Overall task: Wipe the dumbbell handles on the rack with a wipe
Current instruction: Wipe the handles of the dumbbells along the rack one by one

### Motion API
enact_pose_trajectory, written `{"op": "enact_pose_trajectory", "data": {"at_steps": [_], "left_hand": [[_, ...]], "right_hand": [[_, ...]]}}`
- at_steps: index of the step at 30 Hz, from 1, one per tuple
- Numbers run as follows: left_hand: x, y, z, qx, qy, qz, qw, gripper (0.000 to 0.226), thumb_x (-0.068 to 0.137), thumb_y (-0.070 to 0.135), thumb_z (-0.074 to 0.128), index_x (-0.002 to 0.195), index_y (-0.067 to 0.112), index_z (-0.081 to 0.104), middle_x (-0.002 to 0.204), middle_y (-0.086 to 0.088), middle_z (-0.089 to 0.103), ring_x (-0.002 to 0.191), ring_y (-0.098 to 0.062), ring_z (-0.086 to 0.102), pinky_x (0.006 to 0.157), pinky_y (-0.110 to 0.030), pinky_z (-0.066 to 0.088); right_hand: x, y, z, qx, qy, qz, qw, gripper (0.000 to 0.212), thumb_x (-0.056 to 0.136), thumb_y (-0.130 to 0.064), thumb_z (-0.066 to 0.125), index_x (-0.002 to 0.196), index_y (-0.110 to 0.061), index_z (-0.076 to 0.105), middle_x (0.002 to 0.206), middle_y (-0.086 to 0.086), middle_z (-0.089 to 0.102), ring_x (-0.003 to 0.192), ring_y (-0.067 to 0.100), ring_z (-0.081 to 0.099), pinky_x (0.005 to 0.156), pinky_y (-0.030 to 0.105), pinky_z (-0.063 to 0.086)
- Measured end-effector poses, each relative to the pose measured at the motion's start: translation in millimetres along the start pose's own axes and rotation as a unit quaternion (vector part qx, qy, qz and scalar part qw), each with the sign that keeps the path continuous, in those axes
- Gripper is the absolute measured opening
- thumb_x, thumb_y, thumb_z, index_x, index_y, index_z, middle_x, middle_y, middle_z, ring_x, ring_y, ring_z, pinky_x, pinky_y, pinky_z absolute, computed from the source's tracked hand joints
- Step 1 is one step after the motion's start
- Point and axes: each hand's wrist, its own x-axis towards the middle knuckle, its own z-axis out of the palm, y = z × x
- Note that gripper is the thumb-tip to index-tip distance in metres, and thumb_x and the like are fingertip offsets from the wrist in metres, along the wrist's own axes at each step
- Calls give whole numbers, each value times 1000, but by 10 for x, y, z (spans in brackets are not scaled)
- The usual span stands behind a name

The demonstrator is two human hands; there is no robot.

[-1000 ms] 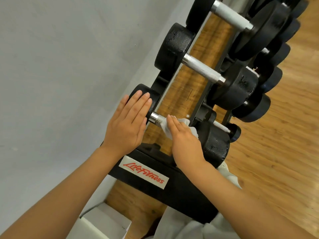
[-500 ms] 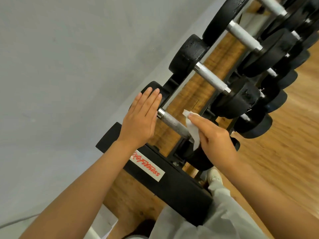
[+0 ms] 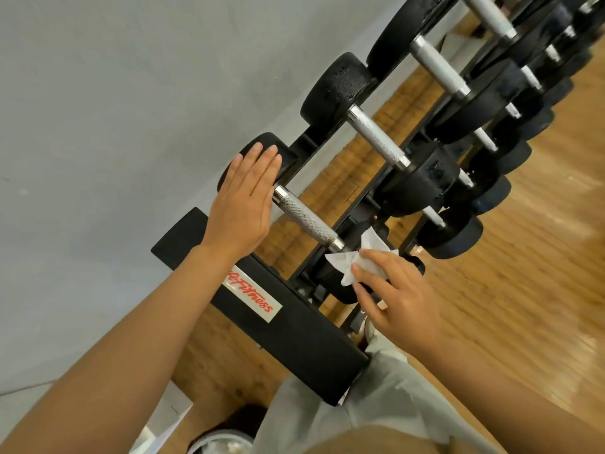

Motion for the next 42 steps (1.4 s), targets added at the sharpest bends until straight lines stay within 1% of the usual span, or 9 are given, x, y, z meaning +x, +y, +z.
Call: {"op": "enact_pose_trajectory", "data": {"at_steps": [2,4,9,15,20,25,29,37,42], "left_hand": [[1,10,9,-9,0,-10,1000,50,104,18,28,152,3,30,160,-13,28,150,-27,17,124,-31,-2],[5,21,18,-14,0,-20,1000,51,104,18,27,152,3,31,160,-12,28,150,-27,17,124,-32,-2],[1,24,36,-19,6,-21,1000,51,104,18,28,152,3,31,160,-12,29,150,-27,18,124,-33,-1],[6,27,50,-23,10,-27,999,50,104,16,29,152,3,32,160,-13,28,150,-26,16,124,-31,-4],[6,26,56,-25,10,-29,999,50,104,17,28,153,4,31,160,-12,27,151,-25,15,123,-30,-4],[-2,10,58,-24,6,-28,999,50,105,19,28,153,5,30,161,-11,27,151,-23,14,123,-30,-4],[29,18,49,-23,0,-27,999,50,105,20,27,153,5,32,160,-11,28,151,-24,15,123,-28,-5],[37,30,36,-26,-7,-36,999,53,104,24,22,152,5,32,160,-11,28,151,-27,16,122,-27,-8],[31,45,42,-31,-1,-36,999,52,104,23,24,152,5,32,160,-11,28,151,-26,16,122,-26,-8]], "right_hand": [[61,26,40,-3,21,-14,1000,18,92,-24,60,108,-14,64,127,8,57,112,24,56,91,38,46],[158,-17,123,13,26,13,999,16,94,-24,58,106,-15,55,134,8,48,123,26,49,105,43,40],[114,-171,270,-16,-43,93,995,48,104,-24,32,151,-14,27,161,10,18,150,25,9,123,38,2],[-44,-188,325,-124,-68,61,988,54,106,-34,22,153,-9,16,161,12,13,150,28,11,121,46,11],[386,-228,289,-41,-29,203,978,57,105,-42,11,153,-10,5,162,8,3,151,22,2,123,41,7],[-399,-304,537,-125,-72,41,989,52,107,-38,11,155,-19,18,164,2,0,151,25,2,122,44,0],[-383,-193,595,-172,-59,34,983,49,107,-35,15,154,-21,18,164,1,-1,151,23,0,122,42,1],[404,-193,311,-11,-18,259,966,59,104,-40,15,154,-10,15,162,6,18,150,16,10,123,39,7],[237,-326,343,-5,2,235,972,55,105,-35,16,155,-11,18,162,10,14,151,21,4,123,40,1]]}}
